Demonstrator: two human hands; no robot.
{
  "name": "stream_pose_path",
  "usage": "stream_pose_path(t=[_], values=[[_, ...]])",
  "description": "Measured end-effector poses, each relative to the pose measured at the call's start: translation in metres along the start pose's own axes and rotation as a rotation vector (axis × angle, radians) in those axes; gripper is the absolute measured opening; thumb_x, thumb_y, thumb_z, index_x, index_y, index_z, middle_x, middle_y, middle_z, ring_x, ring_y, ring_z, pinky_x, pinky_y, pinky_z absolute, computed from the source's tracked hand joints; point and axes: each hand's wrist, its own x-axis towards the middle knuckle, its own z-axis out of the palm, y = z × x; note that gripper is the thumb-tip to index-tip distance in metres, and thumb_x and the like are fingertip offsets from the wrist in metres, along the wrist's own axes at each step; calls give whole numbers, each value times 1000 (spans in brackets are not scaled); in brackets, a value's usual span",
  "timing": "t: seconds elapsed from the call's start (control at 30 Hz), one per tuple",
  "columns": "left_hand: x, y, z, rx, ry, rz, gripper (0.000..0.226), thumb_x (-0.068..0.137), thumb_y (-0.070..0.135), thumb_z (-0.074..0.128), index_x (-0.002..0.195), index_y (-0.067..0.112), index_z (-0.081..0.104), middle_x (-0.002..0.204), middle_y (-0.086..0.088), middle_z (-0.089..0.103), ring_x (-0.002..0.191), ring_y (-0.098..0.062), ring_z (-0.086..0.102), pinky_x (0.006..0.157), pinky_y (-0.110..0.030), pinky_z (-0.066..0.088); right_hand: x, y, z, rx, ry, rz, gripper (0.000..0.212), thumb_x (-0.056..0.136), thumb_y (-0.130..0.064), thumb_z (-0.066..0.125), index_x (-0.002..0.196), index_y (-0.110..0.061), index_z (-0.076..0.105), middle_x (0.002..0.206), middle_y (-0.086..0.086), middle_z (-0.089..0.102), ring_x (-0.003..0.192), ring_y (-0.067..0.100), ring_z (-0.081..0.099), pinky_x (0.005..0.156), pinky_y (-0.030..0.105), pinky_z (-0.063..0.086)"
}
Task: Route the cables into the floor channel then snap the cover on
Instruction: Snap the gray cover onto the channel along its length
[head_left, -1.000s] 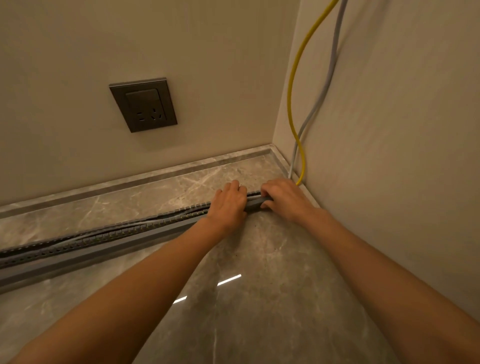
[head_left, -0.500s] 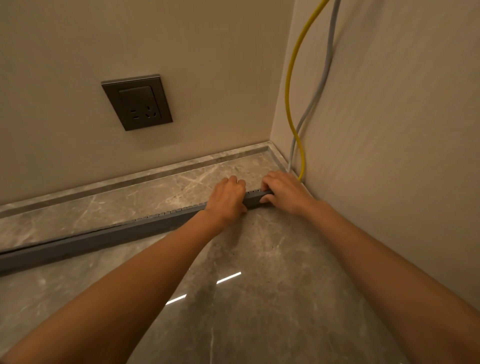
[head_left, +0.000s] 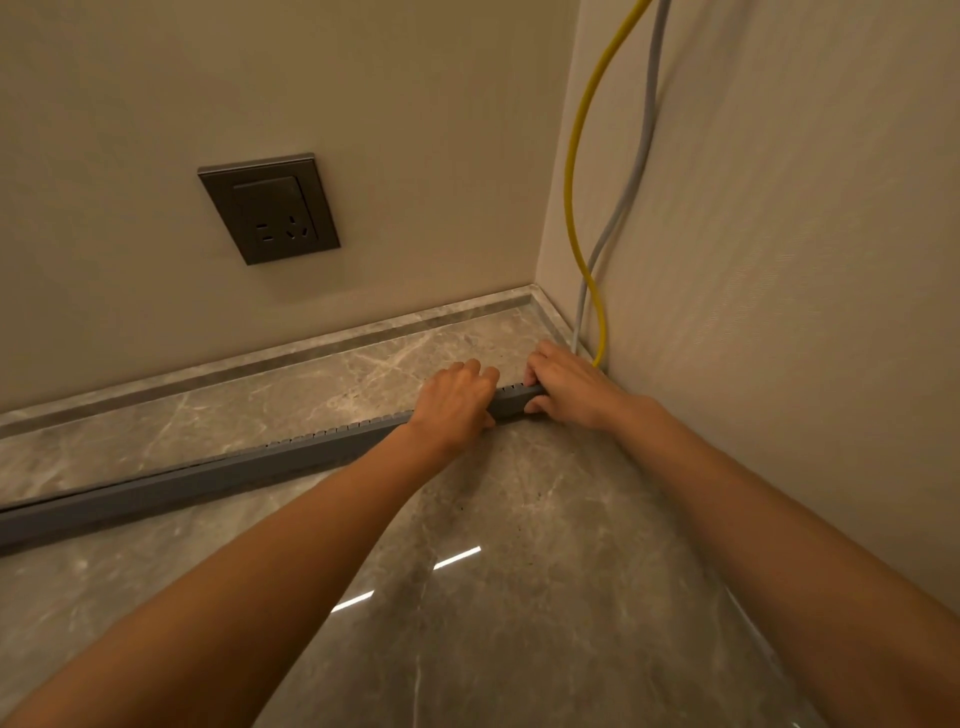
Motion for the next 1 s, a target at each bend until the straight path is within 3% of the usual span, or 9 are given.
stream_pose_path(t=[0.1,0.17,0.33,0.57,0.83,0.9,1.0], values=[[-1,0,1,26,13,24,32,93,19,55,120,3,49,121,-16,56,110,-30,54,87,-37,46,-1,1,-2,87,13,31,35,80,-9,70,96,-15,39,100,5,44,91,22,49,76,33,41],[-2,1,3,40,26,46,31,94,18,53,120,2,49,122,-16,56,109,-29,55,86,-36,46,-2,5,-5,128,28,53,43,79,-7,71,95,-18,33,97,2,44,90,22,52,78,37,47],[-3,4,7,93,36,77,30,96,16,49,122,1,49,126,-16,54,112,-30,54,91,-36,45,-6,23,-5,69,-38,61,49,82,-11,69,126,-8,48,132,11,51,122,24,47,104,34,38],[-4,10,11,145,38,95,29,97,15,44,123,2,48,126,-16,53,111,-30,54,92,-36,44,-11,28,1,4,-32,13,36,81,-15,68,116,-8,62,117,14,62,114,28,53,101,39,42],[1,20,16,90,34,63,25,97,10,43,120,2,47,123,-15,51,111,-29,49,92,-35,42,-14,23,4,-106,-12,6,38,87,-18,62,123,-9,57,123,13,60,118,29,50,102,39,39],[0,29,16,144,62,54,22,92,10,55,112,1,55,113,-16,58,102,-27,56,84,-32,48,-15,23,6,-118,8,9,38,87,-20,62,123,-9,57,123,12,59,118,28,51,102,38,38],[0,34,18,203,138,55,29,46,16,92,64,11,69,61,-5,66,51,-16,62,44,-22,48,-15,22,9,-123,32,15,35,86,-19,62,119,-9,59,122,12,60,116,28,51,100,38,38]])
